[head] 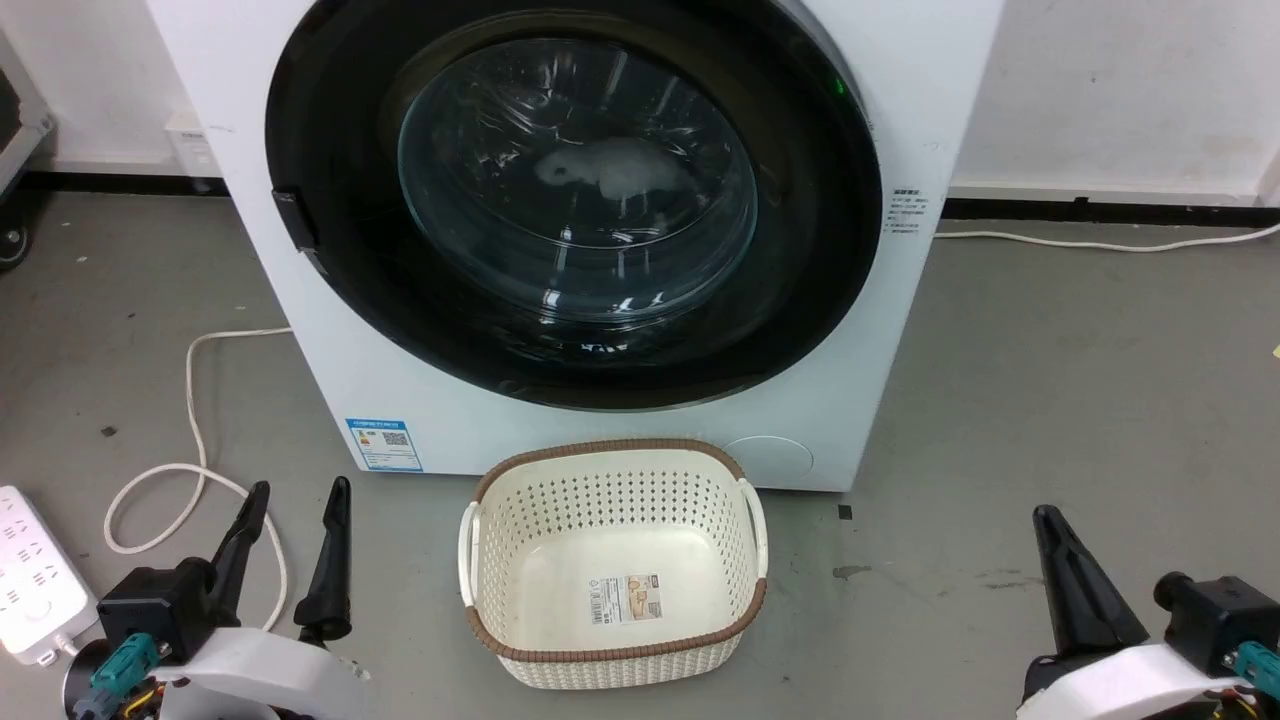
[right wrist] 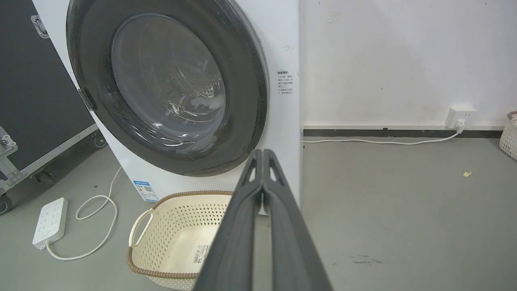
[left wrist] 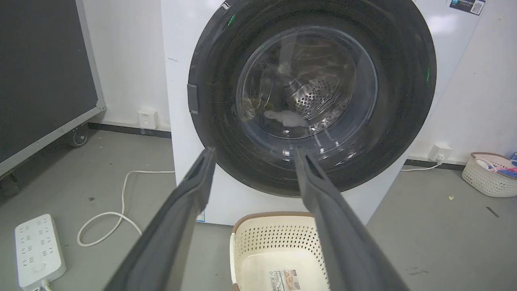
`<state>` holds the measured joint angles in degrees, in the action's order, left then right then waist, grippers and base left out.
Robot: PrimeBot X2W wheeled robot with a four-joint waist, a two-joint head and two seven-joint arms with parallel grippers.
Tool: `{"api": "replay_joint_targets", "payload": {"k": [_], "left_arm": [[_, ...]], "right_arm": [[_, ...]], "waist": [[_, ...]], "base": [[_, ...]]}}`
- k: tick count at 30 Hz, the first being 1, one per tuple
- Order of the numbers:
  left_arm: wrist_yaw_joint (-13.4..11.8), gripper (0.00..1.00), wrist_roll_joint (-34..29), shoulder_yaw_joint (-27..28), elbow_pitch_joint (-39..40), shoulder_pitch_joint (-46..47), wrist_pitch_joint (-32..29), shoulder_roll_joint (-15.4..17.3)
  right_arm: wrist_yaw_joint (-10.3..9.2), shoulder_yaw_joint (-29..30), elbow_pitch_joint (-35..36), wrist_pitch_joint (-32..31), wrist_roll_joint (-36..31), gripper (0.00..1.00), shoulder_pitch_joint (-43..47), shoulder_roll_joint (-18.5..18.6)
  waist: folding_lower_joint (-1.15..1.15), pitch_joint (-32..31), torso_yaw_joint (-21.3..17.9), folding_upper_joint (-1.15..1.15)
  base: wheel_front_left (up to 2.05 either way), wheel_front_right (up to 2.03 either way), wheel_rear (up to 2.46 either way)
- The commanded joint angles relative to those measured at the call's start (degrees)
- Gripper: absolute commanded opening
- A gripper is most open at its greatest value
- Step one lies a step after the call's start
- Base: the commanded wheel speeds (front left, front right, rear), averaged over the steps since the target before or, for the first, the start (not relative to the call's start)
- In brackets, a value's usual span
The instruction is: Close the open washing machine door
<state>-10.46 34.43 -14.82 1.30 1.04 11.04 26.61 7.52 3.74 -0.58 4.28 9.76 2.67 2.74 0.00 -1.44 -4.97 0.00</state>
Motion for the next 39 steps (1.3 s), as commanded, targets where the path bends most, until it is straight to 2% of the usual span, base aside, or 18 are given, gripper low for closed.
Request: {"api": "replay_joint_targets", "payload": {"k": [1,2,3,26,27,39], "left_arm": [[-0.1,1.0,0.0,-0.2,0.0,-0.7,-0.1,0.0],[-0.1,1.0,0.0,-0.3,0.0,-0.7,-0.2,0.1],[-0.1,1.0,0.1,-0.3,0.0,-0.6,-0.3,0.2],[0.5,1.0,0.8,-0.8,0.4,0.0,0.1,0.4],[0.5,0.0,0.6,-0.9,0.2,0.0,-0.4,0.3],[1.2,0.0,-1.8,0.1,0.1,-0.1,-1.1,-1.4]], "right_arm": [[-0.03,0.1,0.6,-0.3,0.5,0.1,0.9,0.1],[-0.03,0.2,0.7,-0.5,0.7,0.38,1.0,0.1],[-0.03,0.4,0.9,-0.6,0.9,1.0,1.0,0.1],[-0.03,0.7,-0.1,0.3,2.4,1.0,0.6,0.1],[0.0,0.6,0.0,-0.2,2.0,0.0,0.2,0.0],[0.0,0.3,0.0,-0.4,1.1,0.0,0.0,0.0]], "waist": [[0.0,0.0,0.1,0.0],[0.0,0.1,0.2,0.0],[0.0,0.1,0.3,0.0],[0.0,0.5,0.5,0.0],[0.0,0.5,0.5,0.0],[0.0,0.6,0.8,0.0]], "base": [[0.0,0.0,0.0],[0.0,0.0,0.0],[0.0,0.0,0.0],[0.0,0.0,0.0],[0.0,0.0,0.0],[0.0,0.0,0.0]]}}
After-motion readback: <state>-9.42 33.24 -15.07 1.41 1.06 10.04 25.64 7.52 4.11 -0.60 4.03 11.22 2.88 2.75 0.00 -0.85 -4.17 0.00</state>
